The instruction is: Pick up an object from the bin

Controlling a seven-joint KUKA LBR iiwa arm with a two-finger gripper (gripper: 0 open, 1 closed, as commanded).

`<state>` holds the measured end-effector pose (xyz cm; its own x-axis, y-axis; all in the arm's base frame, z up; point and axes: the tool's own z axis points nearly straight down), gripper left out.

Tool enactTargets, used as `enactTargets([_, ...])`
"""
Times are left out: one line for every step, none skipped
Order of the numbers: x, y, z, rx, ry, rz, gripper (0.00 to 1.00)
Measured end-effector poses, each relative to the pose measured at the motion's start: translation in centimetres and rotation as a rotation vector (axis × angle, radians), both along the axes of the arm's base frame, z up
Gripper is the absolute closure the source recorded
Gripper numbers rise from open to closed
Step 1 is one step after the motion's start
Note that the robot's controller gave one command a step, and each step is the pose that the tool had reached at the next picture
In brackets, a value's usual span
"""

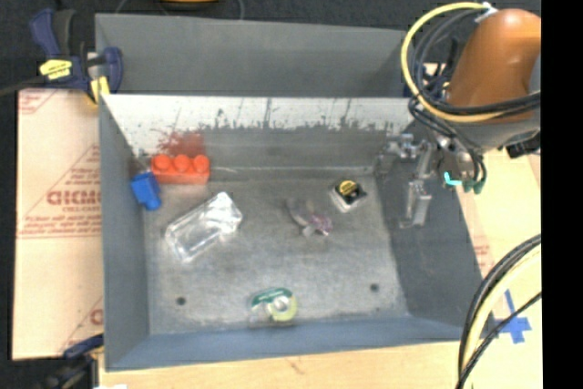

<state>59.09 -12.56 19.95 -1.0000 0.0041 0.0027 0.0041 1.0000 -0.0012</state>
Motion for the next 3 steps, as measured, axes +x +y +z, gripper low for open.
enactTargets([0.5,7.4,-13.2,0.003,-0.002,-0.017,0.0])
enactTargets([-0.2,11.3,-9.7,0.003,-0.011,-0.083,0.0])
enactTargets([0.4,11.3,-9.9,0.002,-0.011,-0.244,0.0])
